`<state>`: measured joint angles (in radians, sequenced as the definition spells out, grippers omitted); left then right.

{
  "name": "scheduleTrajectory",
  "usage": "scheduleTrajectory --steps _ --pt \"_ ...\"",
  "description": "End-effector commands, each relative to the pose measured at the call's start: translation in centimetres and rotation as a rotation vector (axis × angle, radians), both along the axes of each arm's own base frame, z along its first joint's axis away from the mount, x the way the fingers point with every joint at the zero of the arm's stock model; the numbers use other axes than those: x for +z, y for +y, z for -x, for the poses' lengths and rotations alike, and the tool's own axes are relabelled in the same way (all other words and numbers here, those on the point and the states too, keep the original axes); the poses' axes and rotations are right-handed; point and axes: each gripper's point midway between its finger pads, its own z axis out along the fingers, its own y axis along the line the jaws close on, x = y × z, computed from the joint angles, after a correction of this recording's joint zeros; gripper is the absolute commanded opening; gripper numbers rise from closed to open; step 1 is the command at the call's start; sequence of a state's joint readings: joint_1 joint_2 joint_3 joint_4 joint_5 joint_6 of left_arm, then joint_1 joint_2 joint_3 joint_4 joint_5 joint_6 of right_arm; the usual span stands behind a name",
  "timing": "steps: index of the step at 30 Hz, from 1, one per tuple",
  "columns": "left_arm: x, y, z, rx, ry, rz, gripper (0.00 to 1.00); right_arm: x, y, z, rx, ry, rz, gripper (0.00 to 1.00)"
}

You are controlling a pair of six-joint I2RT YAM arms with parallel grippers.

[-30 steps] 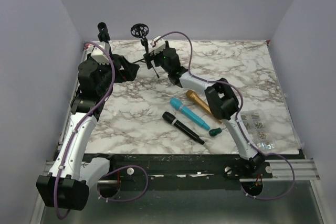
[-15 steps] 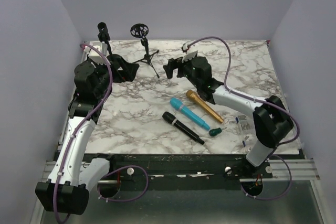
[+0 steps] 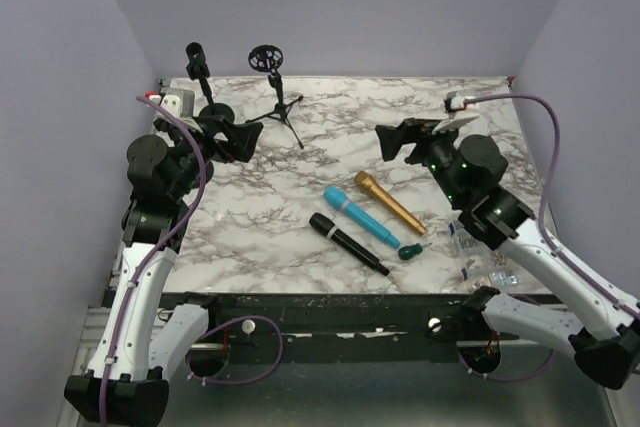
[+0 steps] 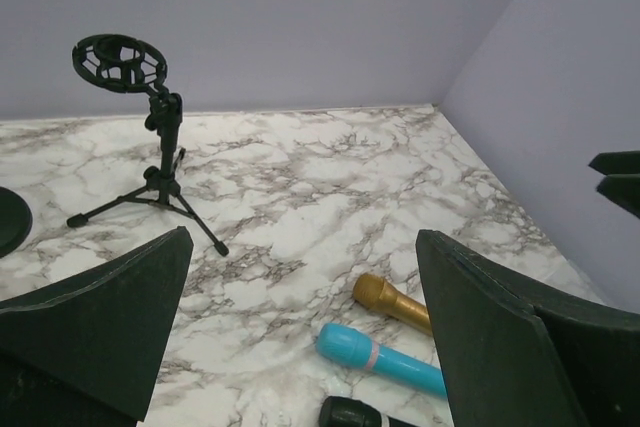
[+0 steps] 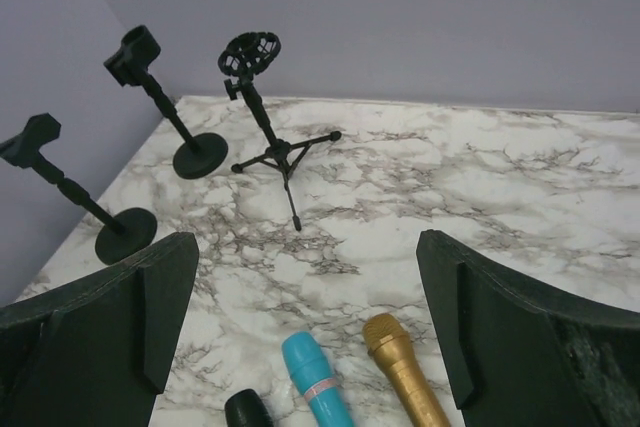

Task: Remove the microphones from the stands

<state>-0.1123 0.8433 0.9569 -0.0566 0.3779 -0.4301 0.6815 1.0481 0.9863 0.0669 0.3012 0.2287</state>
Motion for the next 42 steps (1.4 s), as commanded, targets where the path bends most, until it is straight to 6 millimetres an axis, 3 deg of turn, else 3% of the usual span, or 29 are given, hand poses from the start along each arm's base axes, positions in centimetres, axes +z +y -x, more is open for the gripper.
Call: scheduleTrajectory --steps 1,7,11,16,20,26,31,38,42 --pt "1.9 0.1 1.3 -0.005 -0.099 -0.032 0.98 -1.3 -3.2 3.6 -0.032 0.087 0.03 1.0" --pt "5.4 0.2 3.5 -0.017 -0.174 -0.033 0.99 0.6 -6.9 7.6 -0.049 0.081 0.02 1.0" --pt "9.3 0.2 7.1 -0.041 -0.245 -0.017 0.99 1.9 -9.0 9.6 -0.065 0.07 0.031 1.0" --pt "11.3 0.6 12.1 -0.051 -0.305 0.006 0.98 3.9 -11.3 11.6 -0.085 0.037 0.046 1.0" --pt "11.5 1.0 15.8 -0.048 -0.369 0.011 0.99 5.8 -13.3 12.9 -0.126 -0.012 0.035 1.0" --pt "10.8 2.8 19.5 0.035 -0.435 0.022 0.99 8.1 -16.0 14.8 -0.178 -0.08 0.01 1.0" --pt "10.6 4.3 22.1 0.112 -0.513 0.039 0.99 8.8 -17.7 16.3 -0.196 -0.117 -0.002 1.0" --pt "9.4 5.7 22.5 0.186 -0.519 0.048 0.98 8.4 -19.3 17.6 -0.232 -0.116 -0.057 1.0" --pt "8.6 5.4 21.5 0.179 -0.494 0.061 0.99 7.8 -18.0 18.1 -0.143 -0.14 -0.044 1.0"
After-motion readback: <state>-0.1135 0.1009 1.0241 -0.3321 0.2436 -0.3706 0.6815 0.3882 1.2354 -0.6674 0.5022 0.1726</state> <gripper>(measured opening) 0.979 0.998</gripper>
